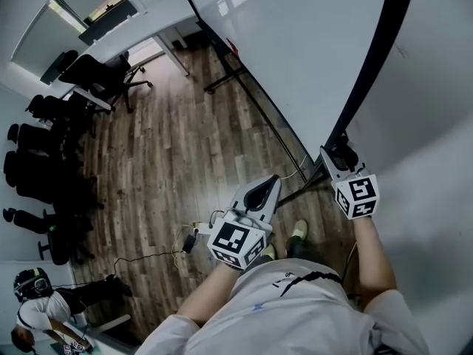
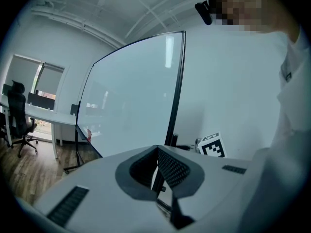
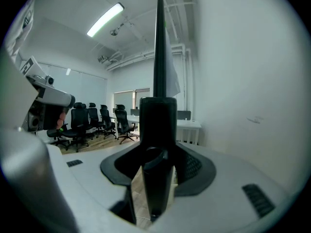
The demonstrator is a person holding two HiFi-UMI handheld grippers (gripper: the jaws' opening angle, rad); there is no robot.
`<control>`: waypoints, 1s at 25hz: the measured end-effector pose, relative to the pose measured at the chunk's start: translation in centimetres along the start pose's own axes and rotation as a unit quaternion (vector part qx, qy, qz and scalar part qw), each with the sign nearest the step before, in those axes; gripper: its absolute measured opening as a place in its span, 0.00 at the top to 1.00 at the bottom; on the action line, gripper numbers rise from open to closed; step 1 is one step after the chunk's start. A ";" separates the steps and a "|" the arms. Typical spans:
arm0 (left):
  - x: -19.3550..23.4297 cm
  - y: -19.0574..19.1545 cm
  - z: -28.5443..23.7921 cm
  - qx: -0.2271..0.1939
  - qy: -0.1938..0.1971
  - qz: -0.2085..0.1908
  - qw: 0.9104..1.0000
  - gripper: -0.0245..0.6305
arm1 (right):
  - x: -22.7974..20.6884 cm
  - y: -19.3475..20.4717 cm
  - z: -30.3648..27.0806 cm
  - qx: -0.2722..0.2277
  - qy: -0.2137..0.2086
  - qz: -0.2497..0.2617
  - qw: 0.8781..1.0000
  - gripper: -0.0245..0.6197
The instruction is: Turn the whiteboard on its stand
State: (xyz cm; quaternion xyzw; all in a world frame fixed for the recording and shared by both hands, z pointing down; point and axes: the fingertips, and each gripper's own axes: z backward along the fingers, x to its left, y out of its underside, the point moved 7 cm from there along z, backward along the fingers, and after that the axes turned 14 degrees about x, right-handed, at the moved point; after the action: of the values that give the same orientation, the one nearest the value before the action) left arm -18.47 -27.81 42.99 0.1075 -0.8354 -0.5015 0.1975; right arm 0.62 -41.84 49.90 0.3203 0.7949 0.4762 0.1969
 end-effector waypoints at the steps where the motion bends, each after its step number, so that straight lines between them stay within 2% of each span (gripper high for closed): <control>1: -0.1 0.1 0.3 0.000 0.002 -0.002 1.000 0.94 | -0.1 0.2 0.4 0.000 0.002 -0.001 1.000 0.65; 11: -1.4 1.0 3.6 -0.003 0.029 -0.017 0.999 0.94 | -0.5 2.4 5.2 0.002 0.022 -0.014 1.000 0.65; 17: -3.1 2.8 5.4 0.002 0.071 -0.027 0.997 0.94 | -0.5 4.4 9.1 -0.010 0.035 -0.023 0.999 0.65; 25: -6.9 5.2 3.9 0.027 0.134 -0.047 0.990 0.94 | -0.8 6.2 12.8 -0.022 0.054 -0.040 0.997 0.65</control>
State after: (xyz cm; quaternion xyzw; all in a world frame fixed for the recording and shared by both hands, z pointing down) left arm -13.93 -19.60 44.41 0.2180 -0.8089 -0.4684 0.2805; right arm 11.12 -32.22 49.39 0.2577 0.8058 0.5020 0.1796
